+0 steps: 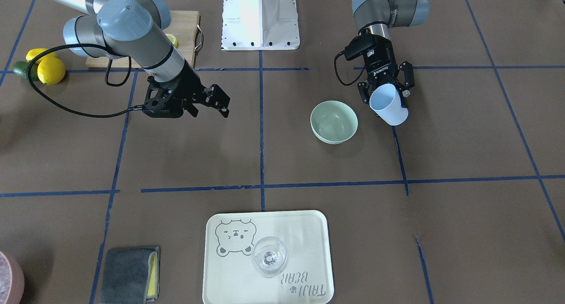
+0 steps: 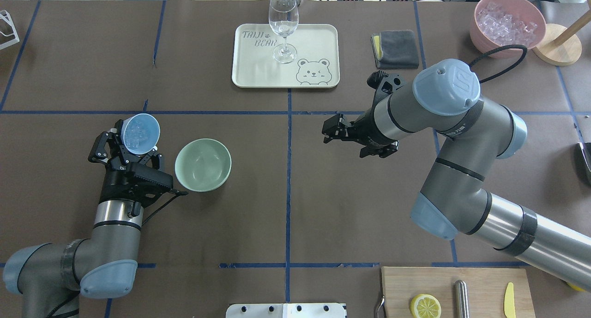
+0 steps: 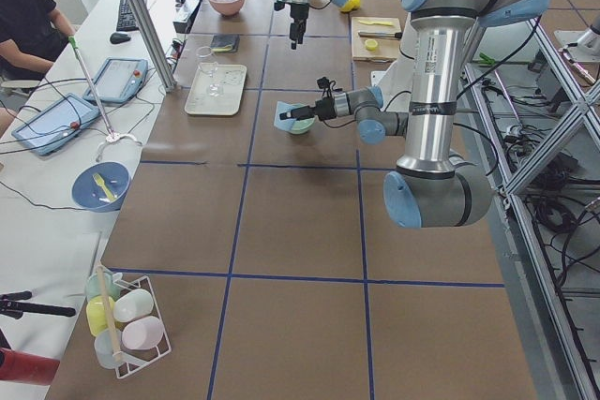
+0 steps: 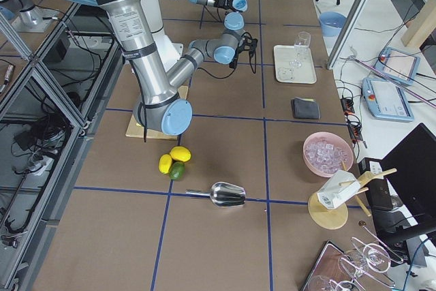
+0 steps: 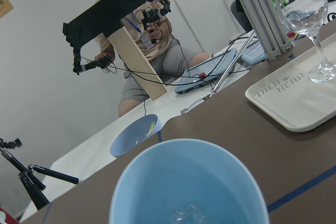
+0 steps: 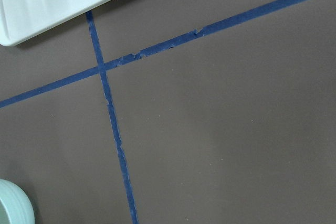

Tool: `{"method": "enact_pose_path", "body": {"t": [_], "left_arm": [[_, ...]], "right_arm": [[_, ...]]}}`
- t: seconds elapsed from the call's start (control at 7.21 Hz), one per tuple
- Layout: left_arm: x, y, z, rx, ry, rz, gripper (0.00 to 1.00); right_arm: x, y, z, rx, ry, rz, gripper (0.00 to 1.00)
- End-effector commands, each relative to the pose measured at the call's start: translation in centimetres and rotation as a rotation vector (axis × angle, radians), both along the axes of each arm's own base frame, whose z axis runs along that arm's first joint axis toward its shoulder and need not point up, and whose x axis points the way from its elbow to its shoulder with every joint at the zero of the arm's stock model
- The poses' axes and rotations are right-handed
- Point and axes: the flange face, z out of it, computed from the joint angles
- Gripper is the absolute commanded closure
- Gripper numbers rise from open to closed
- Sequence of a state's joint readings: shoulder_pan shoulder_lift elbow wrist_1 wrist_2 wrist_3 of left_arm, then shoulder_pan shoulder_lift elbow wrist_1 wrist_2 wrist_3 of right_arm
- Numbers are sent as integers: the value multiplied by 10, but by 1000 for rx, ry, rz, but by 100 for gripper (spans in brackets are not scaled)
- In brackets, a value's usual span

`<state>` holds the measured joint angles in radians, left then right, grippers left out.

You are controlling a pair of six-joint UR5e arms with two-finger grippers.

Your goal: Pour ice into bowl

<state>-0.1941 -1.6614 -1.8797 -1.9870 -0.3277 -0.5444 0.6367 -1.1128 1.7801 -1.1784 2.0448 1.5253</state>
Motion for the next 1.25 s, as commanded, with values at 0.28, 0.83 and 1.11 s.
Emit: {"method": "enact_pose_path", "body": {"t": [0.28,0.83,1.11], "left_arm": [[7,-2,-10,44,-452,71,100],[9,-4,-10,63,-670,82,100],[8,-4,-11,75,-783,71,100]], "right_arm": [[-1,0,-1,4,-2,4,0],[-1,0,-1,5,-3,4,0],[0,0,-3,8,-7,4,0]]}}
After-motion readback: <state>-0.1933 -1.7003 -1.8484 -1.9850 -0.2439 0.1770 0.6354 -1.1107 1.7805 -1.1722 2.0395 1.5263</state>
